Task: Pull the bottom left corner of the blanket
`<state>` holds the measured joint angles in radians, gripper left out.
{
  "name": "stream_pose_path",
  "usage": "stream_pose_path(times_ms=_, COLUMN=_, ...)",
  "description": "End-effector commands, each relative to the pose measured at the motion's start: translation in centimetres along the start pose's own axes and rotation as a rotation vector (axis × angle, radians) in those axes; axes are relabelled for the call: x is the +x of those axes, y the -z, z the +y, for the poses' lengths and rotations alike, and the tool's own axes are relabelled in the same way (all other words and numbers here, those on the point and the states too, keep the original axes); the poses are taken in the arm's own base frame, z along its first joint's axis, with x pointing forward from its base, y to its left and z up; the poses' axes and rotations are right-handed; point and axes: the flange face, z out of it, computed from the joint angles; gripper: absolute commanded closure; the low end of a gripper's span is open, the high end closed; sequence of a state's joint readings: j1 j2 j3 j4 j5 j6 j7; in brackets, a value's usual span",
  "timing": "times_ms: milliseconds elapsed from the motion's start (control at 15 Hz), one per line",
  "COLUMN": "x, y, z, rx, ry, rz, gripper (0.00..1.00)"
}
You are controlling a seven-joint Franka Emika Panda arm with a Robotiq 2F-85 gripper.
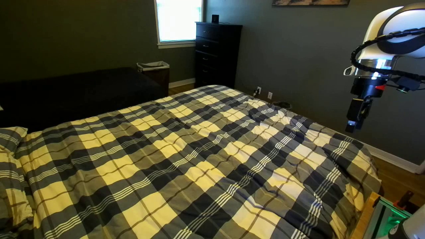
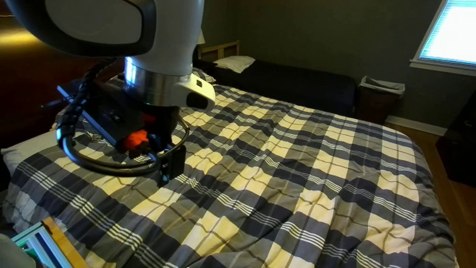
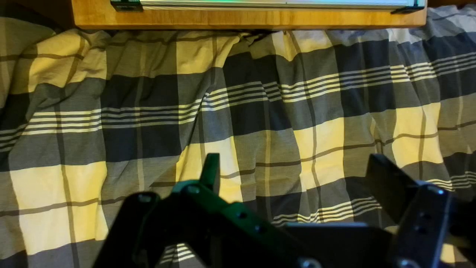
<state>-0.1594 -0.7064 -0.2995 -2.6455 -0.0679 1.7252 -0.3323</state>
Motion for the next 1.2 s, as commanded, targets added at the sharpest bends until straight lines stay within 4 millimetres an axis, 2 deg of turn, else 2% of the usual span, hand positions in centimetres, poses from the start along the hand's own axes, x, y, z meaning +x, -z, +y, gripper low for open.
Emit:
stream_pose_path(times_ms=0, x=-1.1, y=2.0, z=-0.9, rx=-0.087, ry=-0.049, rz=0.036, gripper=0.0)
stream_pose_path(times_ms=67, x=-0.8, y=2.3, z=-0.5, rx=-0.109, ry=-0.079, rz=0.044, gripper=0.0)
stream_pose_path(times_ms=267, x=-0.4, y=1.9, z=2.9, rx=-0.184, ry=-0.238, rz=0.042, gripper=0.0)
stream_pose_path(times_ms=533, x=-0.2, y=1.0, z=7.7, rx=-0.246, ry=-0.359, rz=0.069, gripper=0.0)
stream_pose_path(times_ms=733, x=0.8, y=-0.5, z=10.9, rx=-0.279, ry=-0.404, rz=0.114, gripper=0.0)
stream_pose_path(times_ms=933, x=2.0, y=-2.8, z=14.2, rx=-0.284, ry=-0.474, rz=0.123, gripper=0.0)
stream_pose_path(times_ms=1000, x=2.1, y=-3.3, z=14.9, rx=-0.278, ry=-0.498, rz=0.118, gripper=0.0)
stream_pose_path(times_ms=1067, x=1.4, y=-1.9, z=13.0, rx=-0.264, ry=-0.447, rz=0.143, gripper=0.0)
stream_pose_path(times_ms=1133, x=1.6, y=-2.6, z=13.7, rx=-0.262, ry=-0.463, rz=0.133, gripper=0.0)
